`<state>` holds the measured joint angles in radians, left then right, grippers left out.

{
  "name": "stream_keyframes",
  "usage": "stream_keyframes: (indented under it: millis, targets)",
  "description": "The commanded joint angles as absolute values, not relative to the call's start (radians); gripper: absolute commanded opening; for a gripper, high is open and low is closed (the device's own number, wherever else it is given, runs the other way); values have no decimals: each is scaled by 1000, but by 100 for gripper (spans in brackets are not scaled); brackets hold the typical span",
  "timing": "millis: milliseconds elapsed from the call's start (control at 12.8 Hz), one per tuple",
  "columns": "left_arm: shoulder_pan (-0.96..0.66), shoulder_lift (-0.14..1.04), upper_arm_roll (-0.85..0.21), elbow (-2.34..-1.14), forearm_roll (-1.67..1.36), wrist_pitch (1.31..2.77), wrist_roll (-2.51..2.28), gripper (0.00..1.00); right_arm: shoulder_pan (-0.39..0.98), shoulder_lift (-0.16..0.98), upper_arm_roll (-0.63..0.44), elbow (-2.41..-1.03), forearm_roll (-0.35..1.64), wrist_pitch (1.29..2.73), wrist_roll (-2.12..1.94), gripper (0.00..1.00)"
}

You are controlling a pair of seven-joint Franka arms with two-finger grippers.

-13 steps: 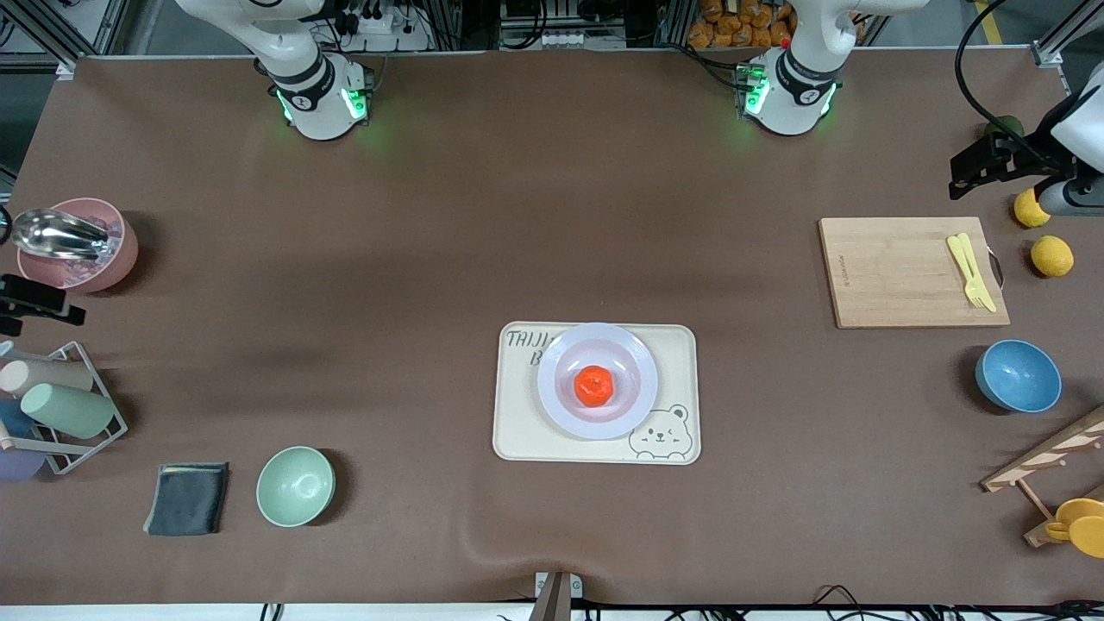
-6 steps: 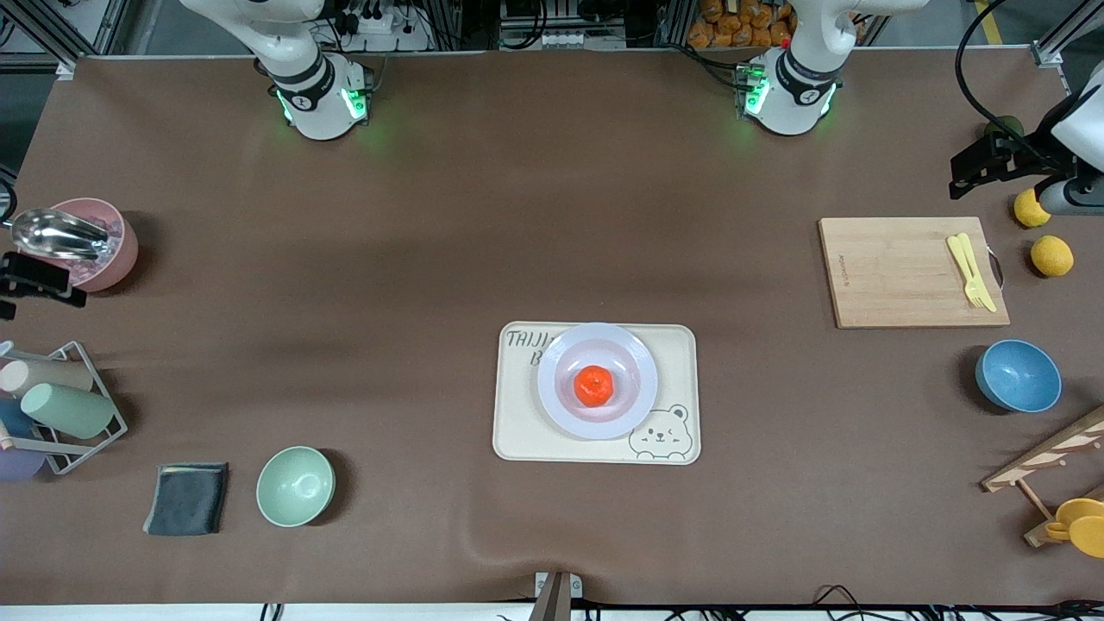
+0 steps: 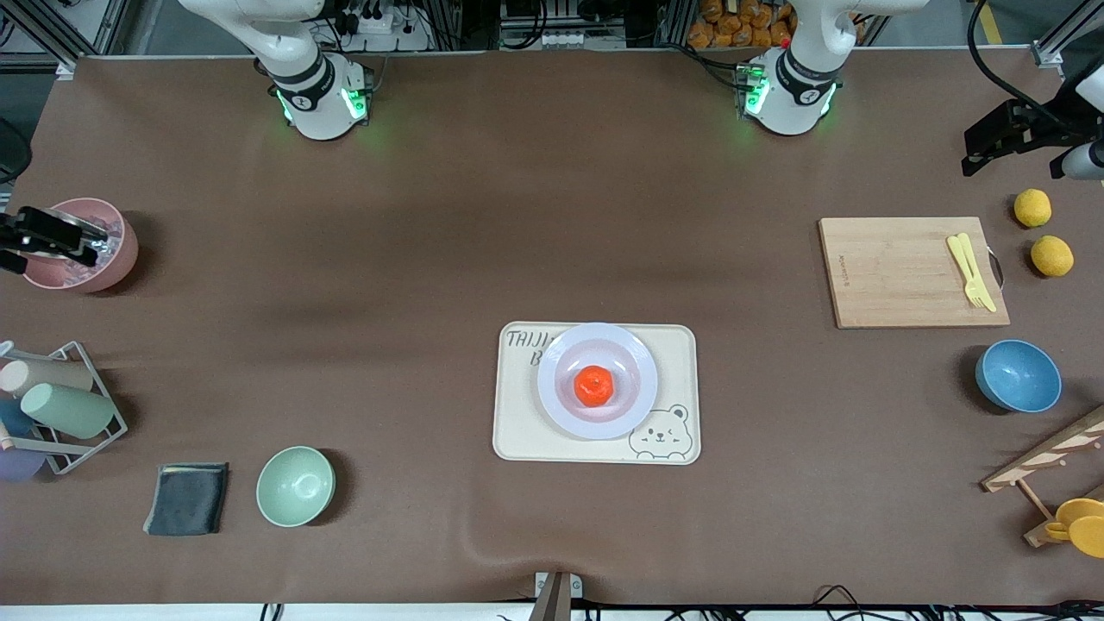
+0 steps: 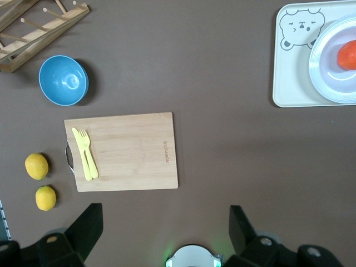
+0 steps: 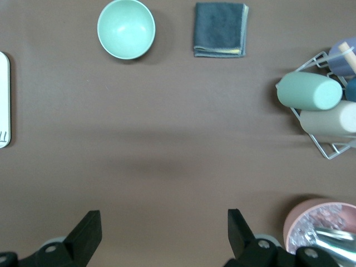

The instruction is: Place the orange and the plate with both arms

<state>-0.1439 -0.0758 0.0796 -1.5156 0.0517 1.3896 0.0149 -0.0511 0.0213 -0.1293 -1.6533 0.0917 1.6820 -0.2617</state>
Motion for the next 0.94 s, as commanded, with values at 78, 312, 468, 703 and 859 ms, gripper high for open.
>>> stream_keyframes:
  millis: [78, 312, 468, 703, 859]
  targets:
    - [-138, -83, 78, -1513, 29, 1374, 32, 100, -26, -20, -135, -1688, 40, 1740, -239, 100]
    - [-126, -83, 72, -1513, 29, 1374, 35, 100, -47, -2, -109, -1661, 14, 1755, -239, 100]
    - [-124, -83, 61, -1513, 29, 1374, 35, 100, -52, -2, -104, -1661, 8, 1761, -239, 100]
    - [-126, -83, 63, -1513, 29, 1374, 35, 100, -52, -2, -97, -1660, 2, 1763, -239, 100]
    - [-130, -80, 63, -1513, 29, 1374, 34, 100, -51, -2, -91, -1657, -2, 1766, -239, 100]
